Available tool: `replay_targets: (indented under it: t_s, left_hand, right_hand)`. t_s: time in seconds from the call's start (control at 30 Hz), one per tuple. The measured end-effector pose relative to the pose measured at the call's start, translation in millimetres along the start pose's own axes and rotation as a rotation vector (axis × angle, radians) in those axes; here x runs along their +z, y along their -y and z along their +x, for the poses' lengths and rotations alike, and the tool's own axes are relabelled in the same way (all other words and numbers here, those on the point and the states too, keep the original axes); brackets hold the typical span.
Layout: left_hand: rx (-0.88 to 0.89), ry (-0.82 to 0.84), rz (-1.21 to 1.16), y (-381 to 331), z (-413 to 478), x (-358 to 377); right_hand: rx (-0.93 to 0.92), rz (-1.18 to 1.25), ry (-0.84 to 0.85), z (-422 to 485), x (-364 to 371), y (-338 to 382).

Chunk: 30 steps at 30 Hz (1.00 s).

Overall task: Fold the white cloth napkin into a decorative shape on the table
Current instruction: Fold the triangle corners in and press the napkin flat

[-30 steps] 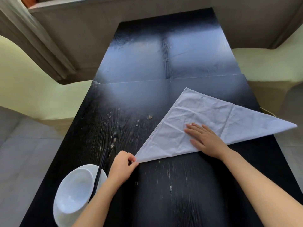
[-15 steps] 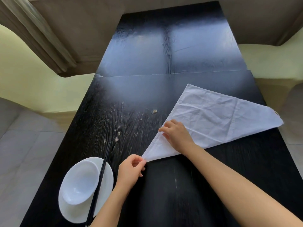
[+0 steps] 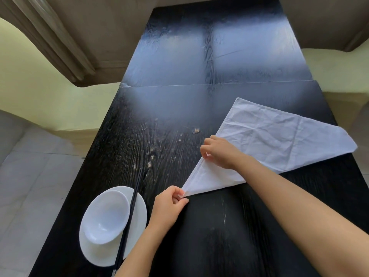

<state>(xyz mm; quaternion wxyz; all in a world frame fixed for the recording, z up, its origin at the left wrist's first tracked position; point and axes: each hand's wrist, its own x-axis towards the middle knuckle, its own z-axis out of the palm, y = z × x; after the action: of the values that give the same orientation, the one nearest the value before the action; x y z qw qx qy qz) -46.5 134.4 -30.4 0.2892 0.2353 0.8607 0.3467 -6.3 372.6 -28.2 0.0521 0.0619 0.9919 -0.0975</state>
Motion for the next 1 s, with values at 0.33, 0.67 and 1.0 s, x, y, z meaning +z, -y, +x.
replay_targets:
  t_s: [0.33,0.67,1.0]
  left_hand:
    - [-0.046,-0.041,-0.014,0.1,-3.5,0.5]
    - [-0.107,-0.062,-0.022,-0.1,-2.5,-2.5]
    - [-0.078,-0.059,0.135,-3.5,-1.8,-6.6]
  right_hand:
    - [-0.026,-0.050,0.162,2.7,-11.6,-1.9]
    - [0.036,-0.052,0.078,2.1,-10.5,1.2]
    - [0.119,0.101,-0.079,6.4,0.0,-5.1]
